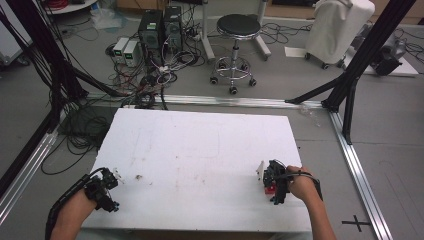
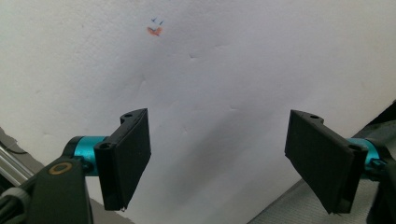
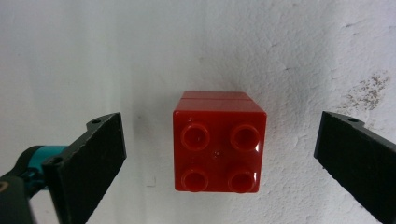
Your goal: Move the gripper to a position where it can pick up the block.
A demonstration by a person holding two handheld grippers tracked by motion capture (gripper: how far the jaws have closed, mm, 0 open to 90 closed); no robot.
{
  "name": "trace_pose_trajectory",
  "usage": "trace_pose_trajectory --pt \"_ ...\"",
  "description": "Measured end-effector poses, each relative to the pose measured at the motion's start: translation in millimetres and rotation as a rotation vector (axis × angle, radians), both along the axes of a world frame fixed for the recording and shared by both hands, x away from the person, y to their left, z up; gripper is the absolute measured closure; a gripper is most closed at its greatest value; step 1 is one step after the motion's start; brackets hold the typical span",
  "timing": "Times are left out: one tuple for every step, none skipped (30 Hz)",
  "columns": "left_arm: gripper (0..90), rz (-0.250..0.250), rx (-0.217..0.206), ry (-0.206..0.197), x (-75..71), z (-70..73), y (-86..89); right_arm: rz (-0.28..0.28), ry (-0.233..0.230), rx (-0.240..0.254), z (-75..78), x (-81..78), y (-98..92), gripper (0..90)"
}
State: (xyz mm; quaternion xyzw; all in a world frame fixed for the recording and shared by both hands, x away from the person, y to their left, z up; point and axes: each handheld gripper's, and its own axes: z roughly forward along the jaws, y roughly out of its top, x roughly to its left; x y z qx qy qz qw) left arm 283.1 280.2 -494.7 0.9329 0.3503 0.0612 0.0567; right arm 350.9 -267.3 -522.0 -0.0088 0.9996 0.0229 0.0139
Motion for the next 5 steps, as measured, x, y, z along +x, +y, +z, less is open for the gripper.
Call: trace_pose_trajectory --pt "22.8 0.0 -0.002 0.001 0.0 0.1 0.0 0.0 0.0 0.0 0.0 0.0 0.0 1.3" --pt "22.8 0.0 -0.003 0.002 0.1 0.3 0.1 0.0 -0.004 0.0 0.8 -0.8 0.3 1.3" --pt "22.8 0.0 -0.004 0.001 0.1 0.5 0.1 0.0 -0.004 0.0 0.8 -0.8 0.3 1.3" --pt "22.8 0.002 -0.006 -0.002 0.0 0.6 0.0 0.004 -0.003 0.005 1.5 -1.8 0.3 1.3" --pt "22.8 0.003 -0.007 -0.005 0.1 0.6 0.0 0.004 -0.01 0.009 2.4 -2.3 -0.1 1.3"
